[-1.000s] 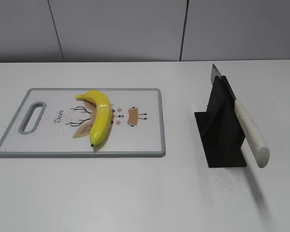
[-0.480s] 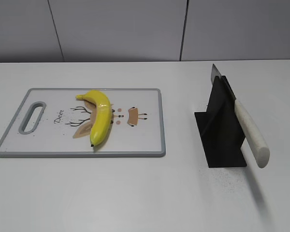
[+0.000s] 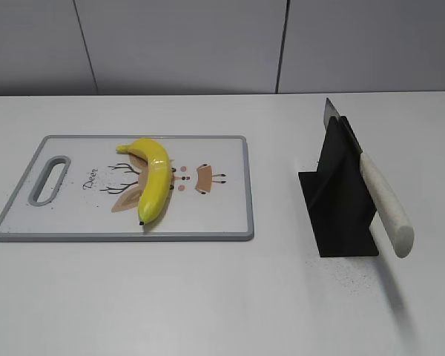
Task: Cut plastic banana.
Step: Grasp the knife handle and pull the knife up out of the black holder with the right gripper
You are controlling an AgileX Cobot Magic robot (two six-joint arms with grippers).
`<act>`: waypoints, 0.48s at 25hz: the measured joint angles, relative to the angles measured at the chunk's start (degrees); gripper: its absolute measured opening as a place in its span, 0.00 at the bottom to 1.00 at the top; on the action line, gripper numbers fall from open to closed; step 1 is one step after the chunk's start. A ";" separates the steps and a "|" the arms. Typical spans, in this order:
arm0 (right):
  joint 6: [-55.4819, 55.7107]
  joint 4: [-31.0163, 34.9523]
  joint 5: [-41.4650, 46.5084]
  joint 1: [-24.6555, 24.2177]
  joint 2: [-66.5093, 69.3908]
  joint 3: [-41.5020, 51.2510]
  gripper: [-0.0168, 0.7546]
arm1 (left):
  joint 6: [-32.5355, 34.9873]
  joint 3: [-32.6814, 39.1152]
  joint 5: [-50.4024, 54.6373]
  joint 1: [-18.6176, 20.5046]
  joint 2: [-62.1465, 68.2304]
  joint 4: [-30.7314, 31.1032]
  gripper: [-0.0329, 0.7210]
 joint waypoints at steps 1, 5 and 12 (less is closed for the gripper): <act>0.13 0.68 0.00 0.00 1.49 -0.62 0.79 | 0.00 0.00 0.00 0.00 0.00 0.00 0.93; 2.76 3.41 0.41 0.00 7.89 -3.64 0.79 | 0.00 0.00 0.00 0.00 0.00 0.00 0.92; 4.88 6.65 6.28 0.00 22.59 -10.38 0.79 | 0.00 0.00 0.00 0.00 0.00 0.00 0.90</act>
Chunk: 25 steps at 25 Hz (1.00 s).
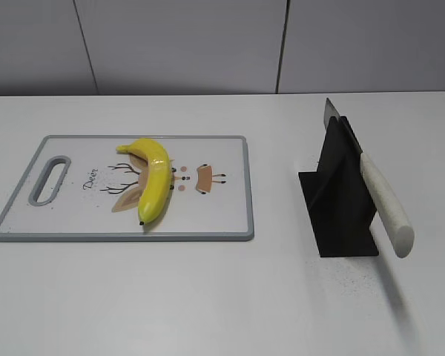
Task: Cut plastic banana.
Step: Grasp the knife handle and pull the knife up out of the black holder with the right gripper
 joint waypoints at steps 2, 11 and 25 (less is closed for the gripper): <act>0.00 0.44 1.01 0.00 4.26 -1.63 0.79 | 0.00 0.00 0.00 0.00 0.00 0.00 0.89; -0.98 0.64 2.84 0.00 20.67 -9.58 0.79 | 0.00 0.00 0.00 0.00 0.00 0.00 0.87; -5.04 11.05 2.87 0.67 44.50 -19.39 0.62 | 0.00 0.00 0.00 0.00 0.00 0.00 0.85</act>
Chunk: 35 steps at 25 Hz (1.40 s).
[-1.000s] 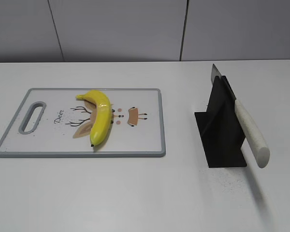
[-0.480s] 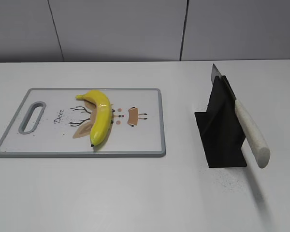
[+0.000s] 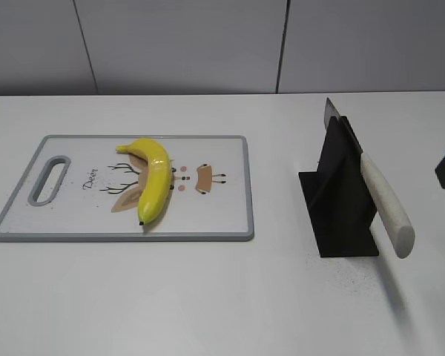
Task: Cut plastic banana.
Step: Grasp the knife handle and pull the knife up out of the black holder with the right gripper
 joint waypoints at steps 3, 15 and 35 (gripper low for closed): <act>-0.05 -0.07 0.00 3.28 3.30 -2.60 0.62 | 0.00 0.00 0.00 0.00 0.00 0.00 0.85; 9.20 -7.82 -2.18 14.22 16.74 -8.12 0.61 | 0.00 0.00 0.00 0.00 0.00 0.00 0.82; 10.18 -10.19 -4.20 14.22 26.62 -8.17 0.41 | 0.00 0.00 0.00 0.00 0.00 0.00 0.82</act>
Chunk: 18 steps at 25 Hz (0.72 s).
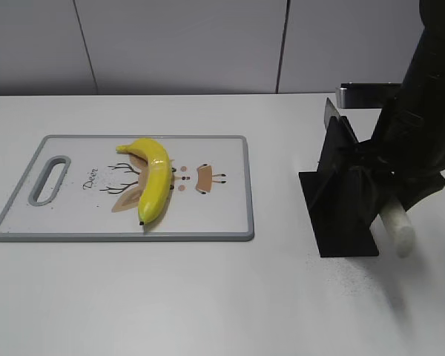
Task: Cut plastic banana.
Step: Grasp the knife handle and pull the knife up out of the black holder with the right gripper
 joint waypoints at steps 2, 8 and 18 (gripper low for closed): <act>0.00 0.07 0.41 0.00 0.00 0.00 0.28 | 0.00 0.00 0.00 0.00 0.00 0.00 0.82; 2.14 -0.19 1.46 0.00 0.00 -0.07 0.23 | 0.00 0.00 0.00 0.00 0.00 -0.05 0.82; 3.51 0.30 3.91 0.00 -1.30 -1.64 0.23 | 0.00 0.00 0.00 0.00 0.00 -0.05 0.82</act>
